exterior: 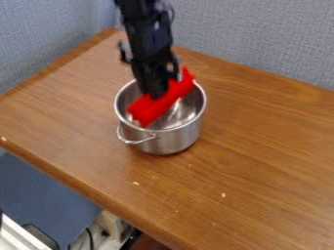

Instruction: Move the red object from the metal pot to the table

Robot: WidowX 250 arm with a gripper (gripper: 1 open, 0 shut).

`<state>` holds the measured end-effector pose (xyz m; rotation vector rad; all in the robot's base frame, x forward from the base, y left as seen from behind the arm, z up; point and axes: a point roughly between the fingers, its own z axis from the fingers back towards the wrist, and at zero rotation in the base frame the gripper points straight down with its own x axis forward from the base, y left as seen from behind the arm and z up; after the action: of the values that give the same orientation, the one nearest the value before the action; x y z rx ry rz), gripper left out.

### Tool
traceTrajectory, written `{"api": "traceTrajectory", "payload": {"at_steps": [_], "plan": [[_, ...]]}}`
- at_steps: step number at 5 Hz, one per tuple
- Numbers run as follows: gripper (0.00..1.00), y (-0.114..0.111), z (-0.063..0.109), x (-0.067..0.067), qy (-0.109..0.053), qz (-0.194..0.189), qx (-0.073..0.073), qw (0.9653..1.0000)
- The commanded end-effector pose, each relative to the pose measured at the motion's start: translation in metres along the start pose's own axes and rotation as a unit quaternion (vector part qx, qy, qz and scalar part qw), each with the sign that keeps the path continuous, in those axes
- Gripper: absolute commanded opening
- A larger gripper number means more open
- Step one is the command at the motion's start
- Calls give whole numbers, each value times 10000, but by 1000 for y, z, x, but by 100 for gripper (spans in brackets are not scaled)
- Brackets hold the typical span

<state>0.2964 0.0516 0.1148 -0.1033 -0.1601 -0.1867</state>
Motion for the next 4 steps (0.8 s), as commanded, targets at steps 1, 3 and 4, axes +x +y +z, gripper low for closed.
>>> {"api": "traceTrajectory", "payload": {"at_steps": [1,3,4], "plan": [[0,-18,44,21,-551,-404,59,9976],[0,-48,34,-2,-424,-1080,-253,9929],[0,-64,16,-4,-342,-1257,-307,9910]]}}
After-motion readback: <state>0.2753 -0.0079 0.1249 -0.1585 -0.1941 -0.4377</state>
